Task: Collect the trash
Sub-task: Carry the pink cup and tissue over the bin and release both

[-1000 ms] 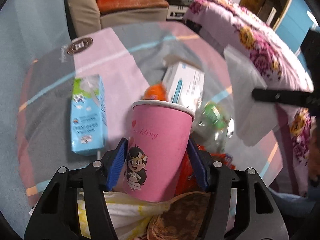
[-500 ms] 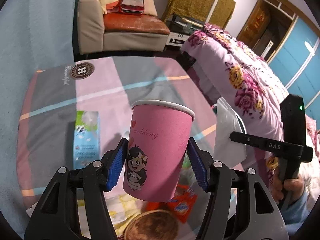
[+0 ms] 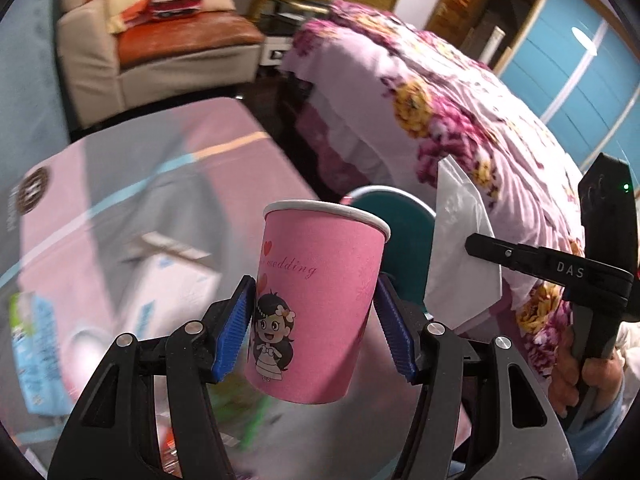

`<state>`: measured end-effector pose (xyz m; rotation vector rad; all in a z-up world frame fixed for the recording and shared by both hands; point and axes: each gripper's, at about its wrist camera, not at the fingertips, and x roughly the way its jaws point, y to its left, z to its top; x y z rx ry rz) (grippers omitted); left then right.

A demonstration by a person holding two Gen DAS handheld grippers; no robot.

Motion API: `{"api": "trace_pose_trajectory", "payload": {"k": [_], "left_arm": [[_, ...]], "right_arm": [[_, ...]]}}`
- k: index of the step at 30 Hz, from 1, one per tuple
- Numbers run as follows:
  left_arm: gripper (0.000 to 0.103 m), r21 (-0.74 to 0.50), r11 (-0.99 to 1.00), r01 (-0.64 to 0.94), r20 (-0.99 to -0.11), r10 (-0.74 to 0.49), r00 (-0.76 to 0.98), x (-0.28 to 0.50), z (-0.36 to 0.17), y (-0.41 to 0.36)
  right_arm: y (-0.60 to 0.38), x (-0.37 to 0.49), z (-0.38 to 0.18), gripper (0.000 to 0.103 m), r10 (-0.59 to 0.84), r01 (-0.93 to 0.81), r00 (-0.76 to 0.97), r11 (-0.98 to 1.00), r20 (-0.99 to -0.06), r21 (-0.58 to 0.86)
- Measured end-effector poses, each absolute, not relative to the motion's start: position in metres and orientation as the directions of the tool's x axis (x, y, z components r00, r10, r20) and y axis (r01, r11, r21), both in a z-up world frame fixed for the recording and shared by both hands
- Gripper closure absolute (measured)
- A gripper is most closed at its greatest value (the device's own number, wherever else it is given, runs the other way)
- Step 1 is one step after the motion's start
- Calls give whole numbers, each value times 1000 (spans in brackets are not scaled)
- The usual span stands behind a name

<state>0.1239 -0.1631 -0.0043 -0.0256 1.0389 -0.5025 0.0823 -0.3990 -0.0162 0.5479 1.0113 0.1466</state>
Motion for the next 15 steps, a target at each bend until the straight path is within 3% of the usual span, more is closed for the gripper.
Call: {"api": "trace_pose_trajectory", "payload": {"k": [15], "left_arm": [[40,-223,845,486,-873,-395,287,155,-59,-272]], "right_arm": [[-475,89,-50,98,305,241,527,841,-793,484]]}}
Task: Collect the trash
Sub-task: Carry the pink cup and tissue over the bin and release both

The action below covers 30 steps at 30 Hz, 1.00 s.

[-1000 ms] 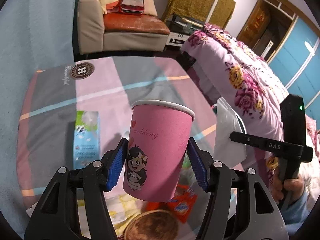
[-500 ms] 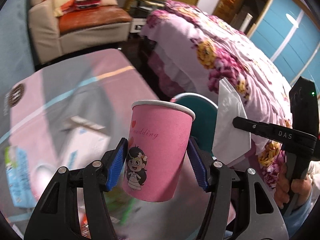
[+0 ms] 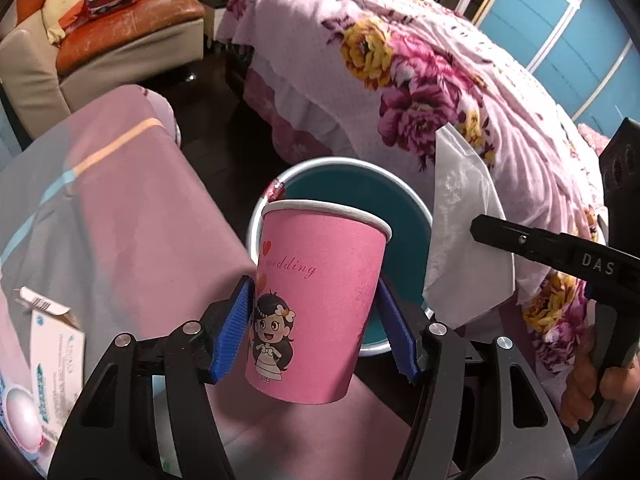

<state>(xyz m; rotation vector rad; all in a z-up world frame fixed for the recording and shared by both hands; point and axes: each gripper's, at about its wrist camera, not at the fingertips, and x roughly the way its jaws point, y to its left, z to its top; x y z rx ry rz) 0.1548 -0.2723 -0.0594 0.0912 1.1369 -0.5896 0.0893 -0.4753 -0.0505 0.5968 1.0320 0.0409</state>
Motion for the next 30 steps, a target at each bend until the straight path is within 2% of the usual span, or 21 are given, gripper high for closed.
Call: {"api": "trace_pose_trajectory", "payload": {"k": [10,13,26,30], "left_arm": [[35,-219,834,506,-879,-394,269,161,-67,-286],[20,-203,844,497,-879,-380,286,160,-64,-283],[13,-240,876,418,-867,-387,315,160,-54,-240],[13,-260,883,391,-870,-390,301,159,-57,-226]], "right_arm": [[-481,95,-62,98,295,259,508,844,-810,470],[-479,96,-61,98,292,259,505,846,-812,466],[-470,100,-60,98,277,261,495,856,-823,445],[-467,102,-64,94,274,273,481,856,-833,439]]}}
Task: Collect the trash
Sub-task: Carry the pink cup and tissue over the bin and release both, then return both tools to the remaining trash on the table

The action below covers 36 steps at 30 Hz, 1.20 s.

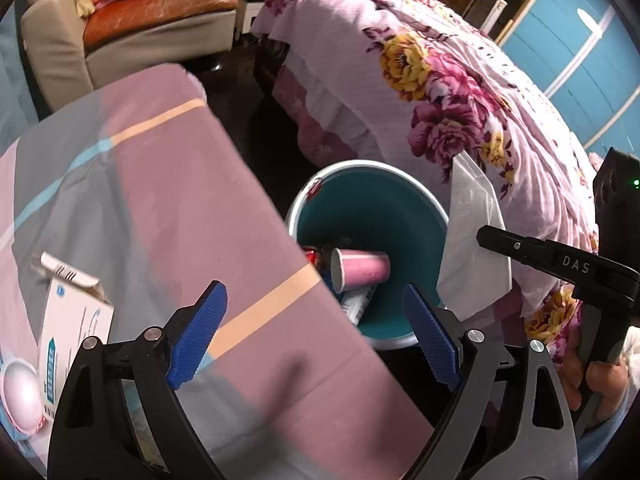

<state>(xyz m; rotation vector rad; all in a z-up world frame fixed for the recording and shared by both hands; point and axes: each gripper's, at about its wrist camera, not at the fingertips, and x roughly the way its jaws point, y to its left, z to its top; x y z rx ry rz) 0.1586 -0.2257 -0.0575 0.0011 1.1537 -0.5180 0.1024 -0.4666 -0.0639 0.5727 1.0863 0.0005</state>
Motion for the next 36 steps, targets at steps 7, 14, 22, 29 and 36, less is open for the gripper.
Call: {"api": "trace_pose_trajectory", "payload": {"k": [7,14,22,29,36], "left_arm": [[13,-265,887,378,-870,-389,302,152,-56,-208],[12,-277,894,352,-860,-394,325,146,-47,-184],[11,-293,900,322,-849,-400,344,134,-37,-156],[11,-292,915,280,-844,-384,376,120,-30,-116],[10,-303,931,202,-832,-362,420,112,-27,-64]], "right_arm": [[-451,105,-64,51,279,255,464,867,-841,428],[-439,101,-47,34,275,246,471,872,-838,424],[-420,90,-27,27,268,223,470,886,-841,407],[-379,86,-17,24,290,147,431,912,-854,384],[-326,86,-12,21,298,45,380,939,-875,340]]}}
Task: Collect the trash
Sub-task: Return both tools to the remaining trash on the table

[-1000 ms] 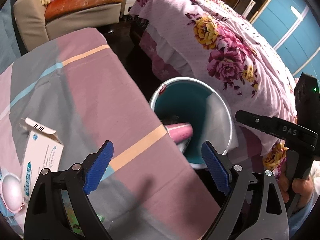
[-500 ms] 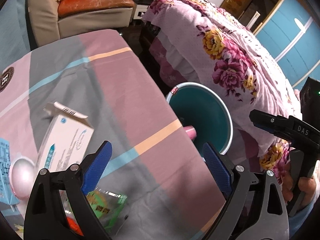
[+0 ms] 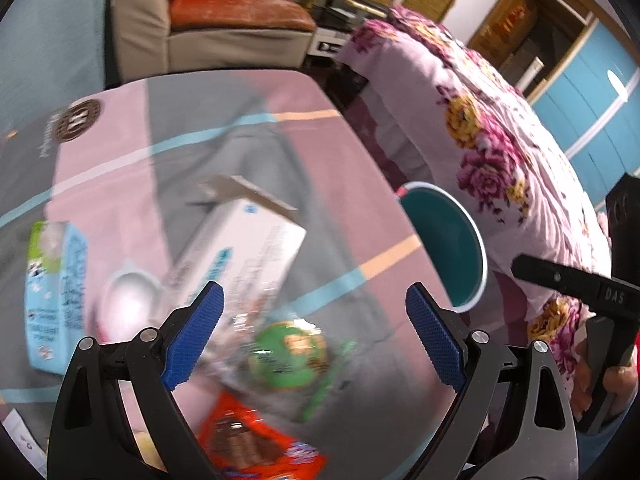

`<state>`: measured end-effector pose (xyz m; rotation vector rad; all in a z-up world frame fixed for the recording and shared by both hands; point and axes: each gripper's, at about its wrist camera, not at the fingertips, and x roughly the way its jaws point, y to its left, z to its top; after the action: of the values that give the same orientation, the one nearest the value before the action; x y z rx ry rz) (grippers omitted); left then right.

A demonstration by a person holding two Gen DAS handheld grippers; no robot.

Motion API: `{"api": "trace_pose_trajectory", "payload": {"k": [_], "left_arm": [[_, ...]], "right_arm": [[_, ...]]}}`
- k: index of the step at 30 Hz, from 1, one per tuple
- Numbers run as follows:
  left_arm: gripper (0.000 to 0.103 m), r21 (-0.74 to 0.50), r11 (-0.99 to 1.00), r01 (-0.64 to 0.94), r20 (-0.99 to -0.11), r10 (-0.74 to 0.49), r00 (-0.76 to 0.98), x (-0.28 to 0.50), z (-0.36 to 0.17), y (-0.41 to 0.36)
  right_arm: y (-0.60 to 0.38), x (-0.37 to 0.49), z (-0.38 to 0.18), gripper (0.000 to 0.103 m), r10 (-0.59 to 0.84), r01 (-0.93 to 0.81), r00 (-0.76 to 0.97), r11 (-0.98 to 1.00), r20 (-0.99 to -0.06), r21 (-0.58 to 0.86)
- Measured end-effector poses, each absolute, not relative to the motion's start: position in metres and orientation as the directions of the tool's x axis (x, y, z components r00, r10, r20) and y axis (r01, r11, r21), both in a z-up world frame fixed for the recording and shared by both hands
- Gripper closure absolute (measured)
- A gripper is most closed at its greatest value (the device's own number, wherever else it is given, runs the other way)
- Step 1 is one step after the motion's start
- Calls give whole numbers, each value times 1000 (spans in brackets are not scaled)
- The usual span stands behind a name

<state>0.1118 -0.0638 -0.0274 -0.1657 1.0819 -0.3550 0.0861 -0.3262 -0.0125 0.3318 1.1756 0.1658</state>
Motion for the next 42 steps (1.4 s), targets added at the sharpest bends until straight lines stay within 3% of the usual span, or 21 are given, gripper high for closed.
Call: {"api": "trace_pose_trajectory", "payload": {"k": [20,39,42], "left_arm": [[10,-311,950,-12,-838,-268,476,98,-46,74],[10,-314,949,-31,-839,-262,476,106,-53,96],[10,-307,951,-27,-842,-259,474,108,-54,94]], "right_arm": [[-144,100,-62,20,238,-341,121,922,-964,185],[-112,109,-101,20,203,-401,57,901,-978,164],[-120,110,-96,33,244,-380,74,903,-967,199]]}}
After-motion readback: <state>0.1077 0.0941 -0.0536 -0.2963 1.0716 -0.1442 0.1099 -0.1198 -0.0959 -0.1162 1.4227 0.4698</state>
